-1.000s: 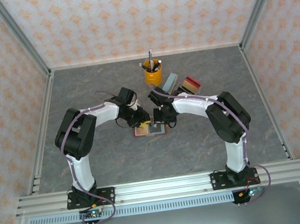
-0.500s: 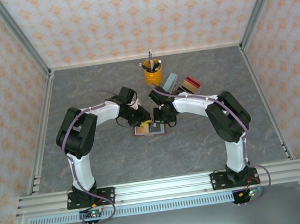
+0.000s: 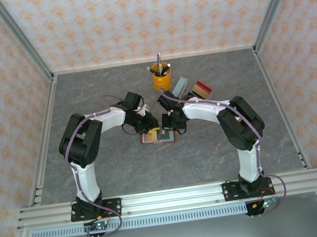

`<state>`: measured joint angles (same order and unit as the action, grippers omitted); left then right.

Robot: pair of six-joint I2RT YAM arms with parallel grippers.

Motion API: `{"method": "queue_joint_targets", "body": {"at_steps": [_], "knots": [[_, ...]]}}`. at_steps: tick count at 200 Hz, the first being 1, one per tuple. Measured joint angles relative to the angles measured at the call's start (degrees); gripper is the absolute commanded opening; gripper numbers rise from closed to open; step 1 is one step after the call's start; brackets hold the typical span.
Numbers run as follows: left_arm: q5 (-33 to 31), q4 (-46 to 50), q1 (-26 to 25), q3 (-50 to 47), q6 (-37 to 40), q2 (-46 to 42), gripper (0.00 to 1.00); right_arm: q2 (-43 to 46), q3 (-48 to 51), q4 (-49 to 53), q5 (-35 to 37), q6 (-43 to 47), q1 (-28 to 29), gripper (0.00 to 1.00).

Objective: Take the credit cards out of the card holder

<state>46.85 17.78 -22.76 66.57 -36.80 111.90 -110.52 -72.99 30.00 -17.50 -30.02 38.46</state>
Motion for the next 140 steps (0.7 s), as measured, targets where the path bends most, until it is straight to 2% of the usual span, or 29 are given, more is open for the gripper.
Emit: {"method": "queue_joint_targets", "body": {"at_steps": [140], "knots": [[2.4, -1.2, 1.2, -1.4, 1.4, -1.7, 0.06, -0.5, -0.5, 0.2, 0.1, -0.1, 0.0, 0.05]]}}
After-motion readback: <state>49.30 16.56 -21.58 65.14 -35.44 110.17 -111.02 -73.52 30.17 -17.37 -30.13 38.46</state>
